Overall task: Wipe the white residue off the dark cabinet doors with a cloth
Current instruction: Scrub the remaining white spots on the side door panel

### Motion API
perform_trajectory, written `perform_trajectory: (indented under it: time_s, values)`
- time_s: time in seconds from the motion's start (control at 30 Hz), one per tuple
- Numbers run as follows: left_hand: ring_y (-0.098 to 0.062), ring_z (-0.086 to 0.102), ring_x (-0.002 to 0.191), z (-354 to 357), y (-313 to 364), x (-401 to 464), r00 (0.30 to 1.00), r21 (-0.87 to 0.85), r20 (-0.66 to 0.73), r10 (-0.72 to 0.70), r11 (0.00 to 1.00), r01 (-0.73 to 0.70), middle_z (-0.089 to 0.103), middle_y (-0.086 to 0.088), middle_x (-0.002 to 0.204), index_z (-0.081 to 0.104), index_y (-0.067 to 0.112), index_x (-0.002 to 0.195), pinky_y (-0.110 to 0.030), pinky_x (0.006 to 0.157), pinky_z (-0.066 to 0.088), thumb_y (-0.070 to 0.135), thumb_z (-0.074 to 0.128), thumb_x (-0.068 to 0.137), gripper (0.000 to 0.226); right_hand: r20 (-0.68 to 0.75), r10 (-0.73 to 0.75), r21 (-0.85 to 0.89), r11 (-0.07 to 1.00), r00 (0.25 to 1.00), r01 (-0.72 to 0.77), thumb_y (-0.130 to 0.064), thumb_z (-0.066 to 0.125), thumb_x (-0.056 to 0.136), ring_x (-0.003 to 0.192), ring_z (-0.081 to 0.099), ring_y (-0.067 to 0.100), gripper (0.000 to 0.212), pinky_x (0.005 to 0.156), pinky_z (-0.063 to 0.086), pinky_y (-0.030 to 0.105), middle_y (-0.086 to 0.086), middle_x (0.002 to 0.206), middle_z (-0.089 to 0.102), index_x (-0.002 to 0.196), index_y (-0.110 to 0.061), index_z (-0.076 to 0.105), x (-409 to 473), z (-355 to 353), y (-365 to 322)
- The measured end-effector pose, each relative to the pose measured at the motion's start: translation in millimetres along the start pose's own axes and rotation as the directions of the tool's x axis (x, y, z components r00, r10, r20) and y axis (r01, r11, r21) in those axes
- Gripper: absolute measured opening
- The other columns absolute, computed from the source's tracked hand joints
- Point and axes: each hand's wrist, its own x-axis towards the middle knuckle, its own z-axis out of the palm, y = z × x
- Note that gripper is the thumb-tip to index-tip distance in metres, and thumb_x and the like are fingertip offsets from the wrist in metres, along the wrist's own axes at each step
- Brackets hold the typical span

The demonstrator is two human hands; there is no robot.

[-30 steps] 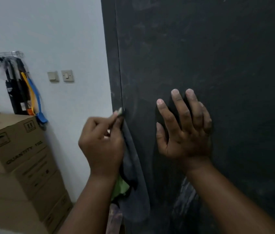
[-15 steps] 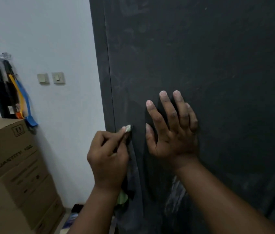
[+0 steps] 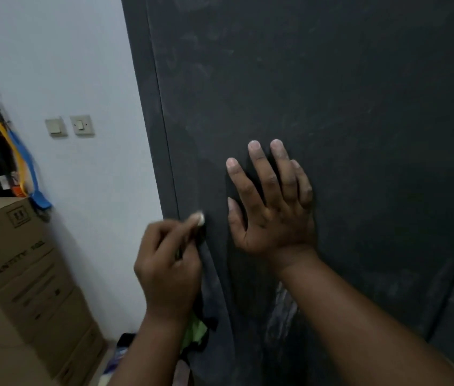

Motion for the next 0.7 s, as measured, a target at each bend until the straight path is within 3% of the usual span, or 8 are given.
perform_trajectory:
  time_s: [0.1,0.23,0.37,0.5,0.57,0.7]
  values:
    - [-0.016,0.057,0.074,-6,-7,-10,1.000,-0.006,0.013,-0.020,1.000,0.020,0.064,-0.007,0.090,0.079,0.001,0.105,-0.010,0.075,0.044,-0.001,0.076,0.090,0.016,-0.001,-0.009,-0.005,1.000,1.000,0.009,-0.042,0.056,0.096,0.152,0.032,0.034,0.060,0.121,0.028,0.051,0.010,0.162,0.040,0.152,-0.023,0.051,-2,2,0]
    - [-0.015,0.056,0.073,-6,-6,54,0.993,0.005,-0.120,0.019,1.000,-0.019,0.063,-0.001,0.090,0.080,0.009,0.108,-0.012,0.073,0.041,0.018,0.076,0.098,0.014,0.005,-0.011,-0.011,1.000,1.000,0.011,-0.042,0.054,0.097,0.153,0.029,0.035,0.060,0.123,0.024,0.050,0.010,0.163,0.037,0.153,-0.023,0.048,-3,3,0]
    - [-0.015,0.057,0.073,-1,-8,75,0.981,-0.006,-0.192,0.035,0.999,-0.037,0.062,0.000,0.090,0.081,0.012,0.108,-0.017,0.069,0.043,0.022,0.076,0.098,0.015,0.016,0.002,0.002,1.000,1.000,-0.002,-0.041,0.054,0.098,0.154,0.028,0.036,0.059,0.124,0.022,0.050,0.011,0.164,0.036,0.154,-0.022,0.047,-4,3,-1]
    - [-0.017,0.055,0.072,-2,-23,7,0.989,0.046,-0.141,0.036,0.998,-0.030,0.063,-0.009,0.086,0.080,0.004,0.106,-0.019,0.068,0.045,0.006,0.079,0.093,0.013,0.032,-0.004,-0.012,1.000,0.999,0.004,-0.042,0.053,0.098,0.154,0.027,0.036,0.061,0.124,0.022,0.051,0.012,0.164,0.034,0.155,-0.022,0.045,-10,4,-5]
    - [-0.019,0.056,0.072,-5,-31,-32,0.996,0.035,-0.083,-0.019,0.999,0.022,0.063,-0.010,0.086,0.079,0.003,0.106,-0.027,0.065,0.048,-0.002,0.080,0.088,0.019,0.040,-0.010,-0.019,1.000,0.999,0.011,-0.043,0.052,0.098,0.155,0.026,0.036,0.061,0.125,0.021,0.052,0.013,0.164,0.033,0.155,-0.022,0.043,-14,5,-6]
    - [-0.021,0.059,0.073,-11,-39,-42,0.996,-0.012,-0.015,-0.088,0.996,0.088,0.065,-0.008,0.088,0.078,0.006,0.108,-0.036,0.064,0.051,0.000,0.079,0.089,0.020,0.056,-0.015,-0.016,1.000,0.998,0.016,-0.044,0.051,0.099,0.156,0.021,0.035,0.062,0.126,0.016,0.052,0.012,0.166,0.030,0.157,-0.023,0.040,-18,8,-6]
